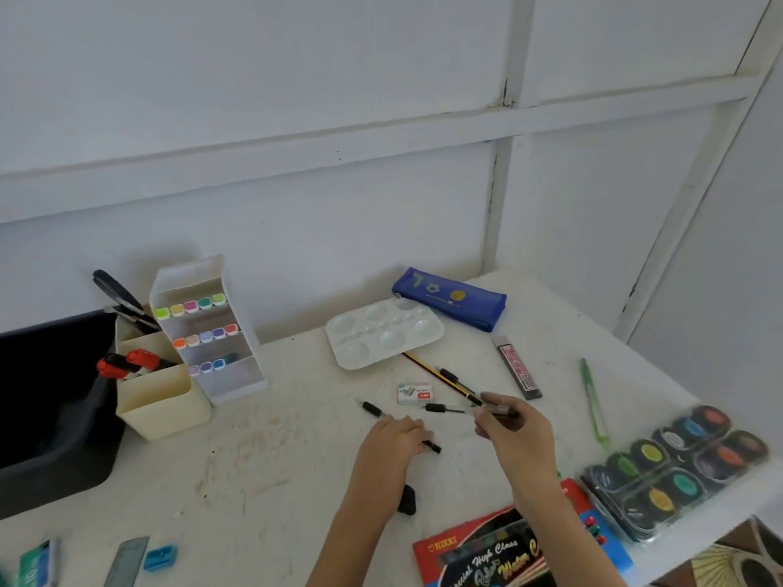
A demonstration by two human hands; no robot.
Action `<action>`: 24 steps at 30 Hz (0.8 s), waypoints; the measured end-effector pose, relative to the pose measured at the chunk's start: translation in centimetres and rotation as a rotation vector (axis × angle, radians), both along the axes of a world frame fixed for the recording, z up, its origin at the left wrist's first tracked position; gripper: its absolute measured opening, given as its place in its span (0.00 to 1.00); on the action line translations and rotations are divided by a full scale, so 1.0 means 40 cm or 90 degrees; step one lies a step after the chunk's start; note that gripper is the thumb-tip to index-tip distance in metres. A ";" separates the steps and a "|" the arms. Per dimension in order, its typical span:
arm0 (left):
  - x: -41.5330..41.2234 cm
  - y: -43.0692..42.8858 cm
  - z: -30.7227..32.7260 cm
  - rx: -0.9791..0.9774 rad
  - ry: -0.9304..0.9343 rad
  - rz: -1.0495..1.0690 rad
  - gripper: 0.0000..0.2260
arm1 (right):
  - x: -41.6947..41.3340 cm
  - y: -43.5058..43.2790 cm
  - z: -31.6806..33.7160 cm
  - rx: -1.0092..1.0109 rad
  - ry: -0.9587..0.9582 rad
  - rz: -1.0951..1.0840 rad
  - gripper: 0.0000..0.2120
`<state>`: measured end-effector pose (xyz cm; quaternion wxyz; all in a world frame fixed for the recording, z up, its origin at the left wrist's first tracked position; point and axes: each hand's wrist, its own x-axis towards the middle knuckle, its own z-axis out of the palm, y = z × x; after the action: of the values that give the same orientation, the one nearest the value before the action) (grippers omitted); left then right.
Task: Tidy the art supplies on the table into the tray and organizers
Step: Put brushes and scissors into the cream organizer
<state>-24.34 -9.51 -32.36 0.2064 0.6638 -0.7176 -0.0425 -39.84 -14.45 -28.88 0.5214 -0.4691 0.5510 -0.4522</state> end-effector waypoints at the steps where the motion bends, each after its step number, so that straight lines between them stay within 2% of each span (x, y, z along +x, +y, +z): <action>1: 0.001 -0.003 -0.007 -0.006 -0.025 -0.001 0.18 | -0.004 -0.003 0.002 0.003 -0.024 -0.009 0.08; 3: -0.002 0.000 -0.006 -0.036 -0.062 0.005 0.19 | -0.009 -0.006 0.010 0.002 -0.062 -0.023 0.09; 5: -0.005 0.016 0.018 -0.055 -0.049 0.014 0.19 | -0.007 -0.006 0.022 -0.006 -0.091 -0.031 0.08; 8: 0.008 0.036 0.040 -0.122 0.029 0.053 0.17 | 0.010 -0.003 0.040 -0.025 -0.123 -0.031 0.08; 14: 0.062 0.091 0.123 -0.185 0.237 0.166 0.15 | 0.094 0.030 0.062 -0.053 -0.132 0.065 0.17; 19: 0.154 0.158 0.155 -0.274 0.289 0.237 0.17 | 0.213 0.095 0.069 -0.062 -0.120 0.125 0.12; 24: 0.275 0.246 0.185 -0.354 0.394 0.335 0.11 | 0.358 0.159 0.073 -0.065 -0.122 0.170 0.07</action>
<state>-13.32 0.34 -24.97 0.5830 0.6985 -0.4149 0.0086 -25.54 -8.07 -25.94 0.6025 -0.5187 0.4080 -0.4489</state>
